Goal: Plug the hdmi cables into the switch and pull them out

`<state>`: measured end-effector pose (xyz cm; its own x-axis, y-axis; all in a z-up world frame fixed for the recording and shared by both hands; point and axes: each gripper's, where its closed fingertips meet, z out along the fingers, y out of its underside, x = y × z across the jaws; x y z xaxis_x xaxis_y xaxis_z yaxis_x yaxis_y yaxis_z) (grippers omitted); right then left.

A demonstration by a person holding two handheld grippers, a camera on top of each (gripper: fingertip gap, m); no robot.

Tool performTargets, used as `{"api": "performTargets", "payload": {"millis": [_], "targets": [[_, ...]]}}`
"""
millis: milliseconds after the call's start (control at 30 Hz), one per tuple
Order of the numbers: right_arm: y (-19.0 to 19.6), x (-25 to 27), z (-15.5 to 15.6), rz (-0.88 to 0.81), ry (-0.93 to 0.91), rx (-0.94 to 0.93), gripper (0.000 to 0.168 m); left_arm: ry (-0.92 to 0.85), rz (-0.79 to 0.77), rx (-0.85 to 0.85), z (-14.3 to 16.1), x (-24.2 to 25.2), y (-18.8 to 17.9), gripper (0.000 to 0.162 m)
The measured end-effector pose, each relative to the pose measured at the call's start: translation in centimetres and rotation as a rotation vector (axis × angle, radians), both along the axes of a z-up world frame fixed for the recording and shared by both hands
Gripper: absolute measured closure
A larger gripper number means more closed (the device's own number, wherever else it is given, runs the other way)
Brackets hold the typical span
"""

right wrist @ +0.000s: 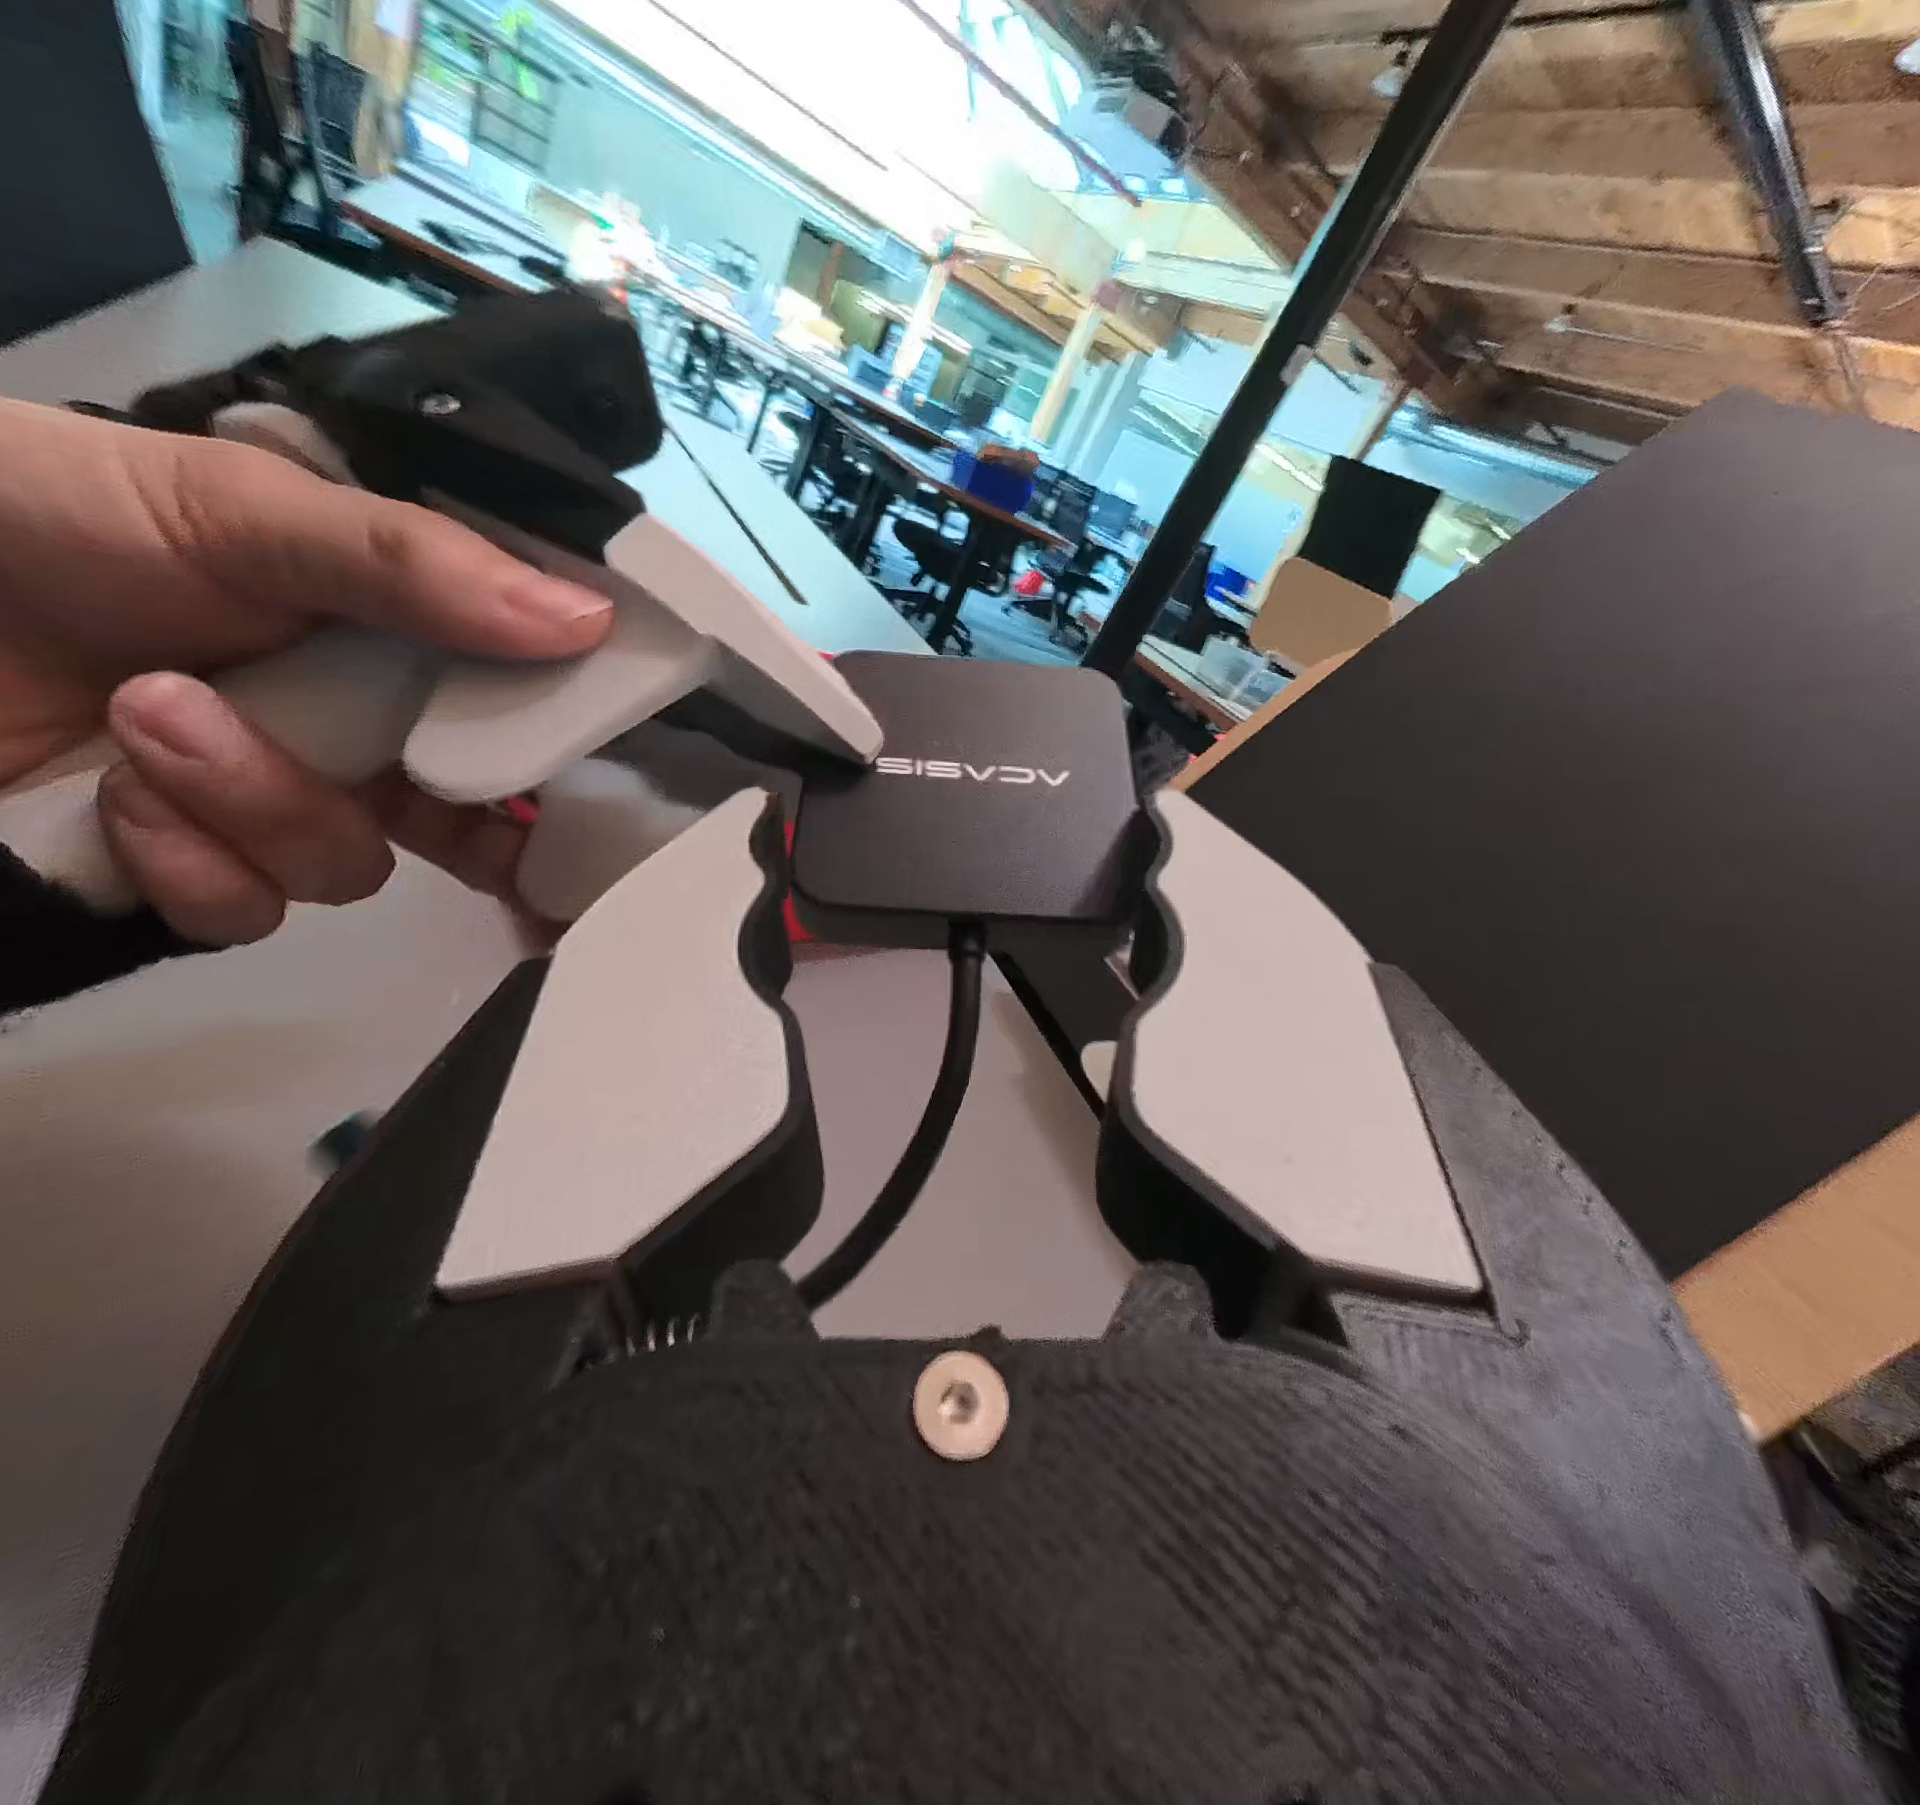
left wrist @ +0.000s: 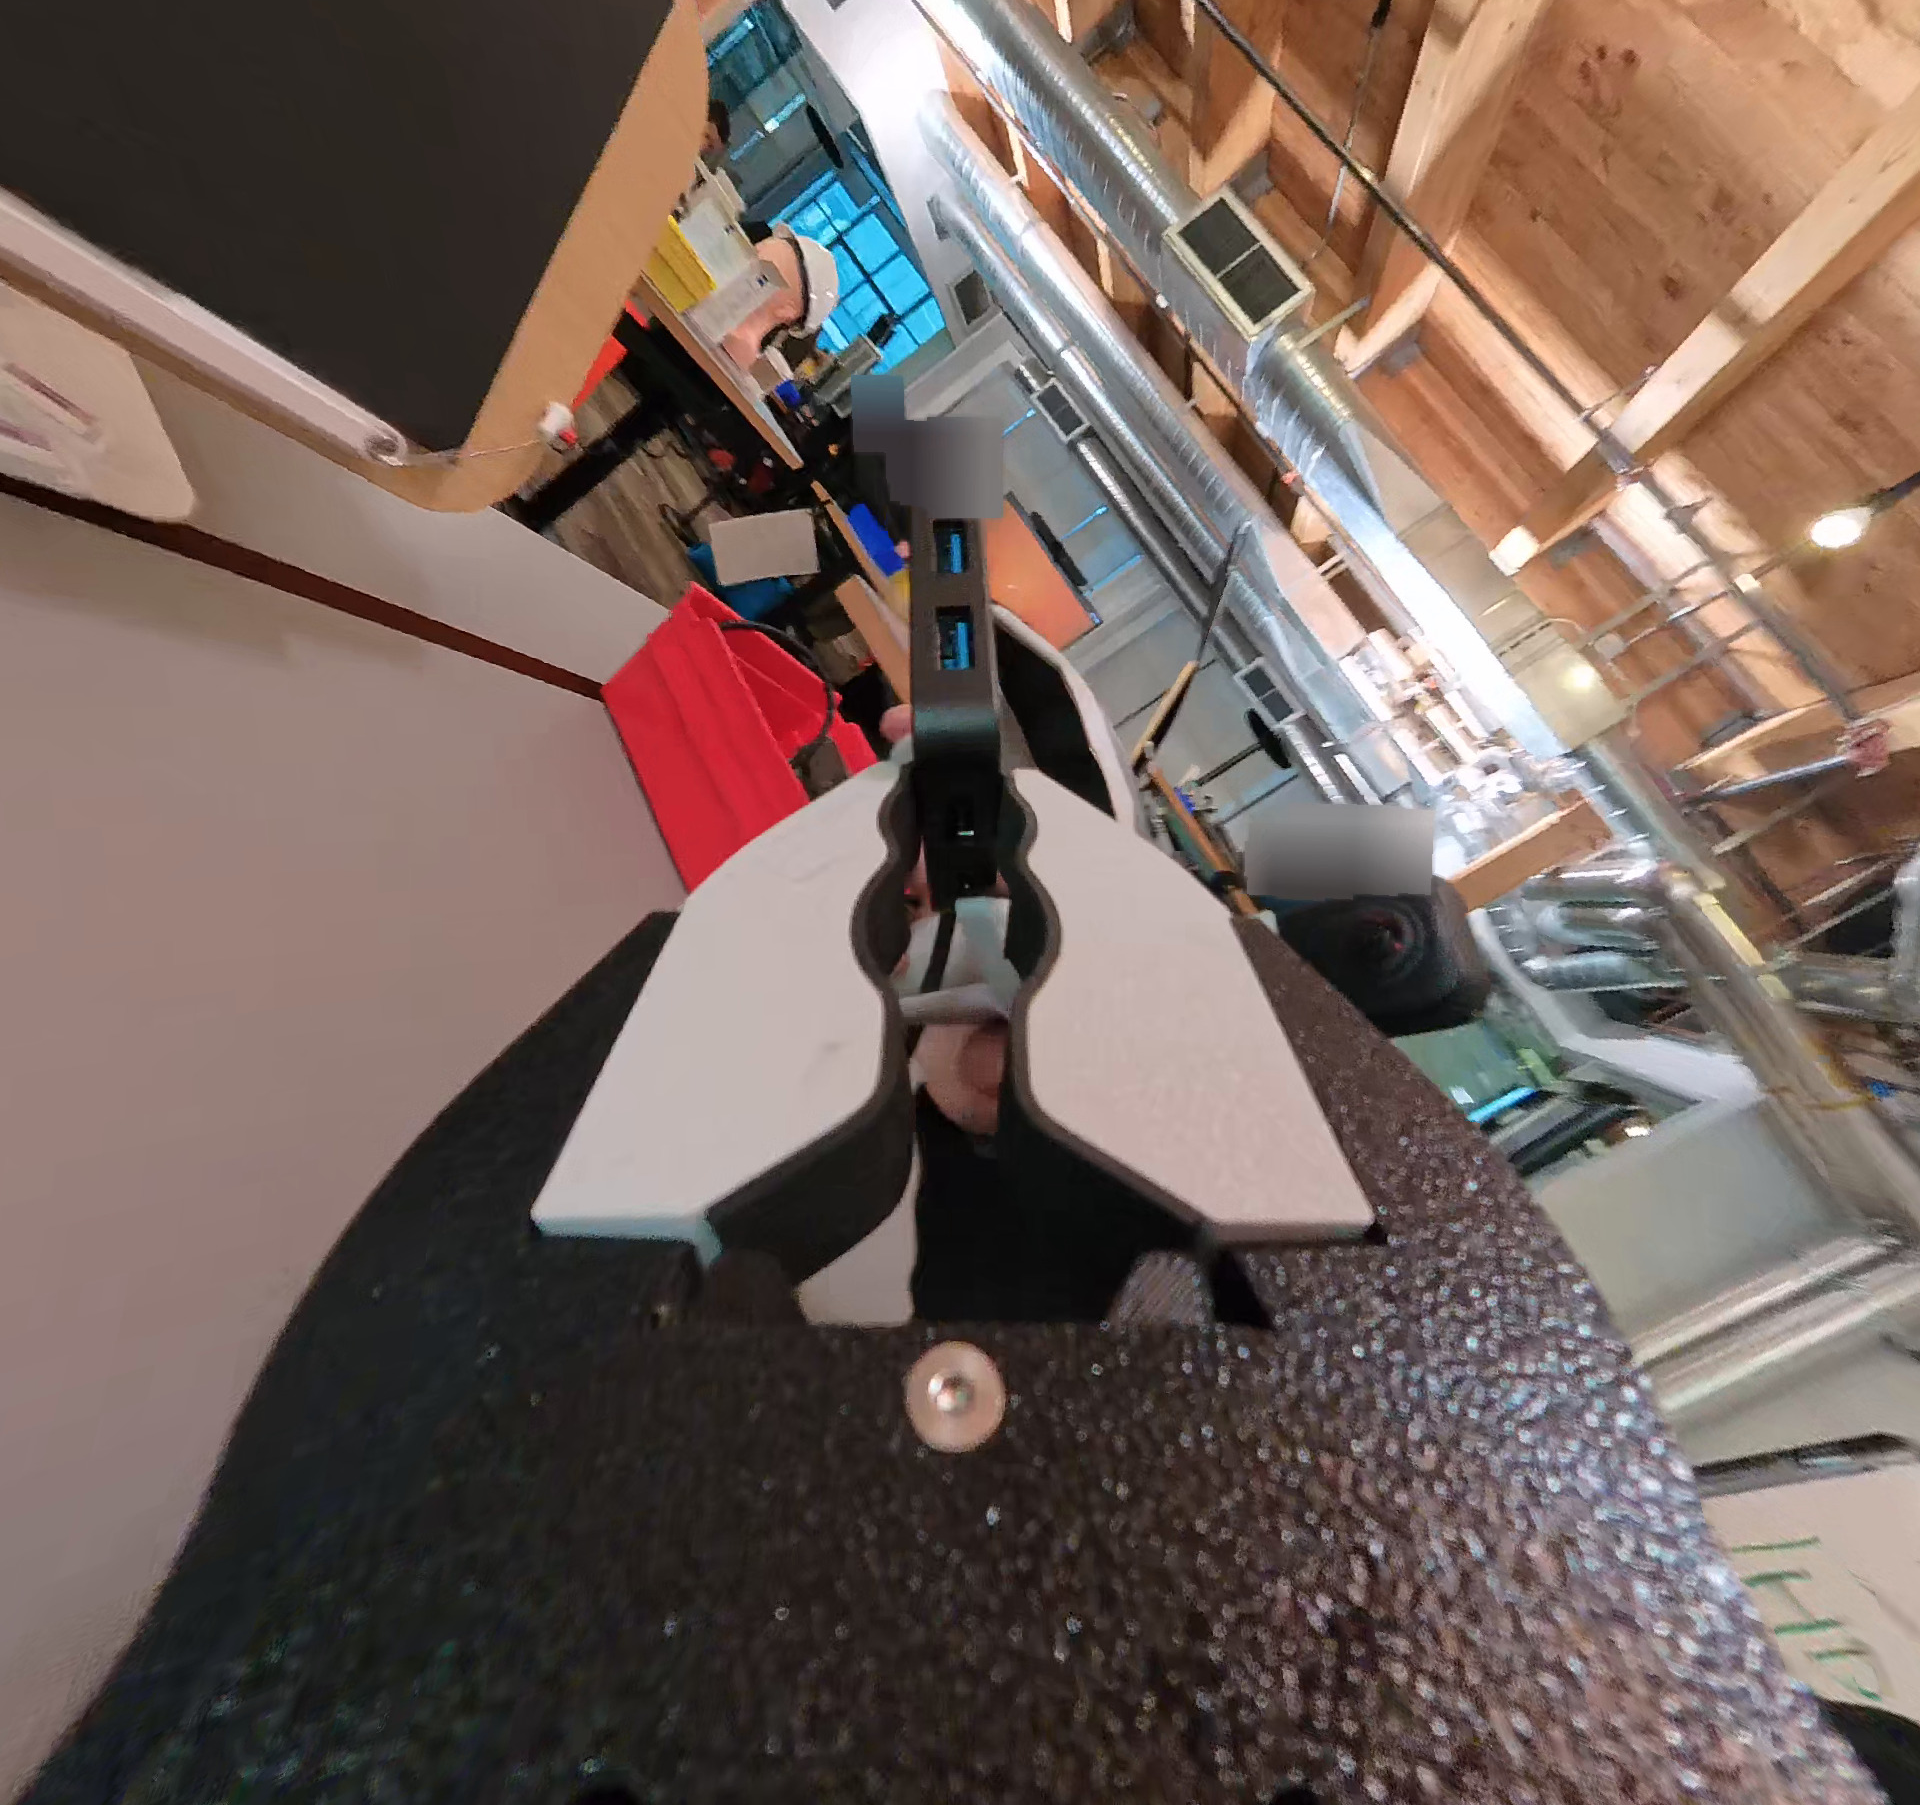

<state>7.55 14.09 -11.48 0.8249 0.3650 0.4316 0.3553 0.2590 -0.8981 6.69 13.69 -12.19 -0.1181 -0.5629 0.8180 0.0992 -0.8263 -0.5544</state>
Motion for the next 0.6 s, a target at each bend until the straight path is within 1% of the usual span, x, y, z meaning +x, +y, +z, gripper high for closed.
{"api": "performTargets", "payload": {"millis": [67,133,233,333,433,467,533,567,600], "targets": [[0.0,0.1,-0.3,0.009,0.005,-0.011,0.104,-0.014,-0.018,-0.059,-0.3,0.2,-0.2,0.149],[0.2,0.3,-1.0,0.004,-0.033,-0.033,0.102,-0.008,-0.021,-0.072,-0.7,0.2,-0.1,0.149],[0.3,0.7,-1.7,-0.003,-0.047,-0.077,0.098,-0.028,-0.036,-0.067,-0.2,0.1,-0.5,0.148],[0.2,0.7,-1.3,0.014,-0.029,-0.069,0.099,-0.031,-0.046,-0.057,0.2,0.1,-0.7,0.149],[-0.4,0.5,-1.0,0.057,-0.009,-0.086,0.099,-0.063,-0.117,-0.067,0.8,-0.2,-1.2,0.147],[-0.6,0.5,-1.0,0.087,0.022,-0.109,0.099,-0.085,-0.133,-0.054,1.2,-0.5,-1.3,0.14],[-1.1,0.6,-0.8,0.157,0.104,-0.144,0.099,-0.076,-0.106,-0.008,1.7,-1.2,-0.4,0.116],[-1.5,0.8,-0.5,0.198,0.154,-0.154,0.099,-0.058,-0.083,0.043,1.8,-1.7,0.2,0.112],[-1.9,0.9,-0.3,0.241,0.2,-0.169,0.099,-0.032,-0.059,0.114,1.9,-2.2,0.6,0.112]]}}
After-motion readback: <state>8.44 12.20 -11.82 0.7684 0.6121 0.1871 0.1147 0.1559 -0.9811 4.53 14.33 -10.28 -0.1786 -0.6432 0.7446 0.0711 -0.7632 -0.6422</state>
